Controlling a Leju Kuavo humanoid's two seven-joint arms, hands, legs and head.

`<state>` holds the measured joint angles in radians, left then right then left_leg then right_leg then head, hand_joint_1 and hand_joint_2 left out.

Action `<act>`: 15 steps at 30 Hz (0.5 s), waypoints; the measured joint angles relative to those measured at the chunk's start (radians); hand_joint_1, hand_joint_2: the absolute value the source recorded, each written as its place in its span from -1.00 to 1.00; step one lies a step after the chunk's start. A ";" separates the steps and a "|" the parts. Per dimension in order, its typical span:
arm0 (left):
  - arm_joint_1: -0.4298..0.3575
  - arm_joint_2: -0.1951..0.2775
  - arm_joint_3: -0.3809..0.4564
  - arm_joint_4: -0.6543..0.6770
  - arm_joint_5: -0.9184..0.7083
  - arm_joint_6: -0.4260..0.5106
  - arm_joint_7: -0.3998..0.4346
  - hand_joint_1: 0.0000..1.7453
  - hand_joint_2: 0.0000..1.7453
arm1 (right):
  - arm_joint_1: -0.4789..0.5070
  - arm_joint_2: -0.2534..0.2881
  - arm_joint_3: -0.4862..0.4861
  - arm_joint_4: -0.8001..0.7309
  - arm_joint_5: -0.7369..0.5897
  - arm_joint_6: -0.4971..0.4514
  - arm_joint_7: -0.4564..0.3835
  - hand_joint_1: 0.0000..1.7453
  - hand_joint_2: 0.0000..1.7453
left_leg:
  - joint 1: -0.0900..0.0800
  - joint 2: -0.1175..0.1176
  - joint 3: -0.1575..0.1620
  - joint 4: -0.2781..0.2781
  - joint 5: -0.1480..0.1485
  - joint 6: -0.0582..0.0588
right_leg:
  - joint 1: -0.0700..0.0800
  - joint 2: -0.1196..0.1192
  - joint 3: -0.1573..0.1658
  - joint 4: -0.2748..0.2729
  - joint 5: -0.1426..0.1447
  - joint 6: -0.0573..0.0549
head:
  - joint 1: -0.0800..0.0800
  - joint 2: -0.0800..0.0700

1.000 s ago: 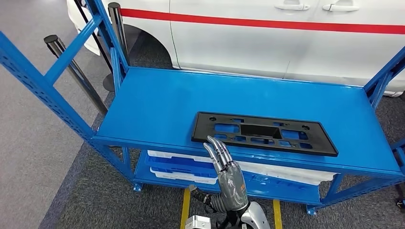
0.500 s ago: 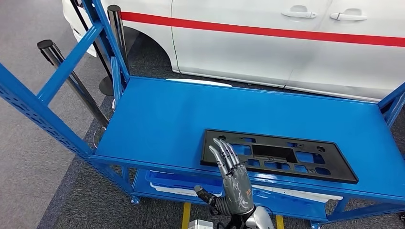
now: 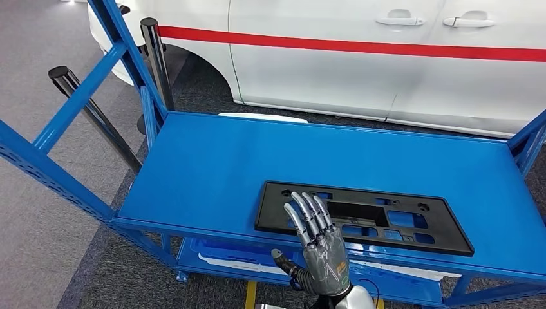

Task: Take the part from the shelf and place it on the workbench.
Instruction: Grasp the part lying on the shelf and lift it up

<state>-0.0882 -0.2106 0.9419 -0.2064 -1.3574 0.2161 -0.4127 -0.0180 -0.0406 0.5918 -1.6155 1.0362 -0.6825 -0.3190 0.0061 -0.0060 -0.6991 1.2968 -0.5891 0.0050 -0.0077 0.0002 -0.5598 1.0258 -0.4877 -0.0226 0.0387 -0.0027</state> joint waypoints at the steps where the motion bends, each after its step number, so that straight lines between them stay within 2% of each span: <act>1: 0.000 0.000 -0.001 0.000 -0.001 0.000 0.001 -1.00 -1.00 | 0.001 -0.002 -0.003 0.000 0.026 -0.003 0.008 -1.00 1.00 | 0.001 0.000 0.015 -0.034 0.028 0.000 | 0.000 0.001 0.002 0.000 -0.001 0.000 | 0.000 0.000; 3: -0.002 0.000 -0.002 0.000 -0.002 0.000 0.003 -1.00 -1.00 | 0.002 -0.005 -0.011 -0.003 0.056 -0.007 0.019 -1.00 1.00 | 0.001 0.000 0.080 -0.167 0.091 0.003 | 0.002 0.002 0.006 0.003 -0.005 0.005 | 0.000 0.000; 5: -0.005 0.000 -0.003 0.000 -0.003 0.000 0.004 -1.00 -1.00 | 0.002 -0.008 -0.017 -0.006 0.064 -0.009 0.024 -1.00 1.00 | -0.001 0.000 0.121 -0.253 0.114 0.009 | 0.005 0.002 0.005 0.006 -0.009 0.013 | 0.001 0.000; 8: -0.004 -0.001 -0.005 0.000 -0.004 0.000 0.004 -1.00 -1.00 | 0.003 -0.011 -0.022 -0.010 0.068 -0.009 0.025 -1.00 1.00 | -0.002 0.000 0.125 -0.269 0.115 0.023 | 0.004 0.002 0.004 0.007 -0.010 0.028 | 0.001 0.000; 10: -0.005 -0.001 -0.006 0.000 -0.004 0.000 0.004 -1.00 -1.00 | 0.002 -0.012 -0.025 -0.013 0.068 -0.010 0.025 -1.00 1.00 | 0.001 0.001 0.131 -0.280 0.121 0.035 | 0.002 0.002 -0.009 0.039 -0.033 0.039 | 0.002 0.000; 11: -0.006 -0.001 -0.006 0.000 -0.004 0.000 0.004 -1.00 -1.00 | 0.002 -0.013 -0.027 -0.014 0.068 -0.010 0.025 -1.00 1.00 | 0.003 0.002 0.132 -0.283 0.123 0.040 | 0.000 0.002 -0.030 0.084 -0.060 0.043 | 0.002 0.000; 13: -0.006 -0.001 -0.009 0.000 -0.004 0.000 0.004 -1.00 -1.00 | 0.005 -0.016 -0.031 -0.014 0.069 -0.010 0.025 -1.00 1.00 | 0.003 0.003 0.132 -0.284 0.123 0.044 | -0.003 0.002 -0.093 0.212 -0.118 0.051 | 0.002 0.000; 14: -0.006 -0.001 -0.010 0.000 -0.004 0.000 0.004 -1.00 -1.00 | 0.007 -0.018 -0.033 -0.013 0.069 -0.010 0.025 -1.00 1.00 | 0.003 0.003 0.132 -0.283 0.123 0.044 | -0.005 0.002 -0.119 0.260 -0.130 0.053 | 0.002 0.000; 15: -0.005 -0.001 -0.010 0.000 -0.004 0.000 0.004 -1.00 -1.00 | 0.008 -0.019 -0.035 -0.013 0.069 -0.010 0.025 -1.00 1.00 | 0.003 0.003 0.133 -0.283 0.122 0.044 | -0.007 0.002 -0.130 0.276 -0.123 0.054 | 0.002 0.000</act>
<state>-0.0932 -0.2117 0.9318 -0.2064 -1.3615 0.2157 -0.4082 -0.0100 -0.0597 0.5568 -1.6289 1.1057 -0.6923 -0.2937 0.0088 -0.0032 -0.5665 1.0138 -0.4667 0.0488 -0.0144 0.0020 -0.6893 1.3016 -0.6109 0.0317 0.0405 -0.0027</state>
